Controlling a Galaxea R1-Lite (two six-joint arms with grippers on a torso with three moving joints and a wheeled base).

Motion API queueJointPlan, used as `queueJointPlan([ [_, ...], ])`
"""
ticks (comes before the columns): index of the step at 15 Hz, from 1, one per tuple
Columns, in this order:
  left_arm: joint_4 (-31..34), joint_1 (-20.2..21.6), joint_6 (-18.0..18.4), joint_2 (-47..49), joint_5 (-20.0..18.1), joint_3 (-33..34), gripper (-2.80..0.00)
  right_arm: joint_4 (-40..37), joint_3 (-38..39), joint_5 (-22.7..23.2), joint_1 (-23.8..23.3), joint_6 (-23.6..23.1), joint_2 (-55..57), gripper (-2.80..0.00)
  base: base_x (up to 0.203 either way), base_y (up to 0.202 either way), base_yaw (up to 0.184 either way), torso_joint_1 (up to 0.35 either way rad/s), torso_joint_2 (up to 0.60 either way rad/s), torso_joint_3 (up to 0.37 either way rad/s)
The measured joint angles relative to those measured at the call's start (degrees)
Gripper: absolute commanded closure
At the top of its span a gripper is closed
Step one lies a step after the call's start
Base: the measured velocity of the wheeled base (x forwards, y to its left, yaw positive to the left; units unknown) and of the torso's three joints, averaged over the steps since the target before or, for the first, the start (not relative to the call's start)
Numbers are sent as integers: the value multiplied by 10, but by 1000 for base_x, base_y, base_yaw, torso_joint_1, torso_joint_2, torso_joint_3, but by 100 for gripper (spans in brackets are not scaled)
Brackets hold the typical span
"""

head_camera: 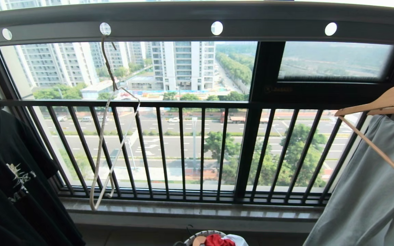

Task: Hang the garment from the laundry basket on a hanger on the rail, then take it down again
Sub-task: Pick up the clothes rack on the clothesline

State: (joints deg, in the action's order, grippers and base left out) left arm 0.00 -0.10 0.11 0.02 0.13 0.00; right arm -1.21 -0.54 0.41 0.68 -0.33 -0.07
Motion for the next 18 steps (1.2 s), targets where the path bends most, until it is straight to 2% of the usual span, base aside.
queueJointPlan([
  [18, 0, 0, 2, 0, 1, 0, 0, 0, 0, 0, 0, 0, 0, 0, 0, 0, 0, 0, 0, 0],
])
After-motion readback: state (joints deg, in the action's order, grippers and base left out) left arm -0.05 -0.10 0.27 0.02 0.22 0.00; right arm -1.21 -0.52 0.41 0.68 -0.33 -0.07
